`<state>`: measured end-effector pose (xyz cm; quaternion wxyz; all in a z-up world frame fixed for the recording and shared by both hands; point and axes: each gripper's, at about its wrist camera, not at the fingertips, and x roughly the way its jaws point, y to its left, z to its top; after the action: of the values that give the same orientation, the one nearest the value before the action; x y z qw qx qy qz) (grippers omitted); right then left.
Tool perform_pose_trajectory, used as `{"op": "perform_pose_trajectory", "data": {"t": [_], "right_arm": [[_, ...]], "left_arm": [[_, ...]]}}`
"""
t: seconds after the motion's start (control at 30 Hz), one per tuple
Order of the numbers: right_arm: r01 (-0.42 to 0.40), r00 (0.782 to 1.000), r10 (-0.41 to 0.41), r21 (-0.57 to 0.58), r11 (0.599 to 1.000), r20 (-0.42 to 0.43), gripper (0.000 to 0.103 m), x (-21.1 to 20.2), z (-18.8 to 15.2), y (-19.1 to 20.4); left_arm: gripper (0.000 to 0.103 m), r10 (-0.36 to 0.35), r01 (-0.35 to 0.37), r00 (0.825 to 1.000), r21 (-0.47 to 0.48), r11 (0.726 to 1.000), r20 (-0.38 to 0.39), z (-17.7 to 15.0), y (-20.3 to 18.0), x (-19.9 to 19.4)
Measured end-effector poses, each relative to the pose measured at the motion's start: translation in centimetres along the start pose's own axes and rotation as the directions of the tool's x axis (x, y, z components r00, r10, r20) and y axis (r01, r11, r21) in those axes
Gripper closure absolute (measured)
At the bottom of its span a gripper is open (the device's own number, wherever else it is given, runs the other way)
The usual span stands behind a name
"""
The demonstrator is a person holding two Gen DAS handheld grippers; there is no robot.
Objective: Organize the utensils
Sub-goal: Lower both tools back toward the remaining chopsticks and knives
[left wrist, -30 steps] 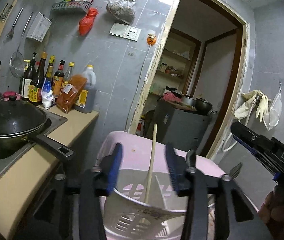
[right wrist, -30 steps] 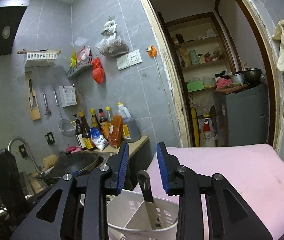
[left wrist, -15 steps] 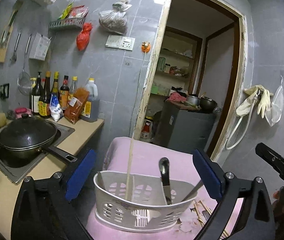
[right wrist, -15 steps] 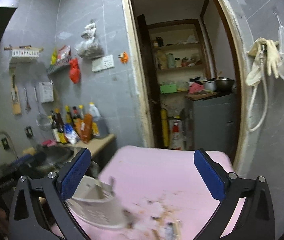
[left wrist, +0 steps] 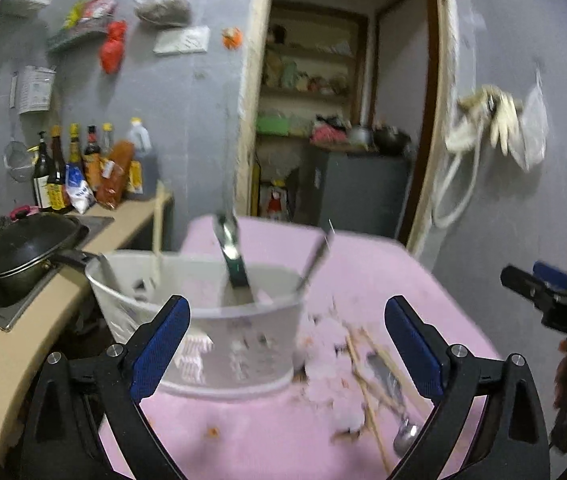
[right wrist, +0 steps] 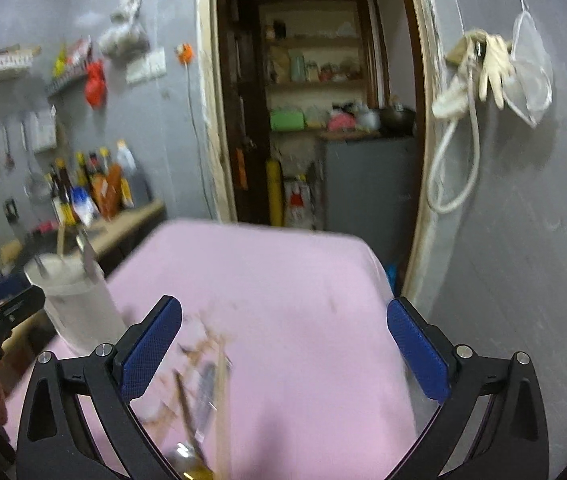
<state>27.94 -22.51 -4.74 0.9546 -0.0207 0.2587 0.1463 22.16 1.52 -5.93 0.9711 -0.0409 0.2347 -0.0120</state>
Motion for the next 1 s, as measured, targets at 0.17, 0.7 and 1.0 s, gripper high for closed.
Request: {"op": "perform_pose_trajectory", "data": {"t": [0.17, 0.7, 1.0], "right_arm": [[-0.019, 0.993, 0.015, -0.029, 0.999, -0.114, 0.000, 1.6, -2.8, -0.6], [-0.132, 0.935, 0.091, -0.099, 0.986, -0.343, 0.020, 5.9, -7.9, 1.0], [-0.157, 0.923, 0.096, -0.138, 0.978, -0.373, 0.027, 6.1, -8.2, 1.4]], "left_arm": [[0.008, -0.016, 0.021, 0.994, 0.054, 0.998, -0.106, -3.1, -1.6, 2.8], [0.024, -0.103, 0.151, 0.888, 0.072, 0.986, -0.449, -6.8, -3.3, 10.9], [0.027, -0.104, 0.174, 0.859, 0.095, 0.980, -0.501, -7.0, -3.8, 12.7]]}}
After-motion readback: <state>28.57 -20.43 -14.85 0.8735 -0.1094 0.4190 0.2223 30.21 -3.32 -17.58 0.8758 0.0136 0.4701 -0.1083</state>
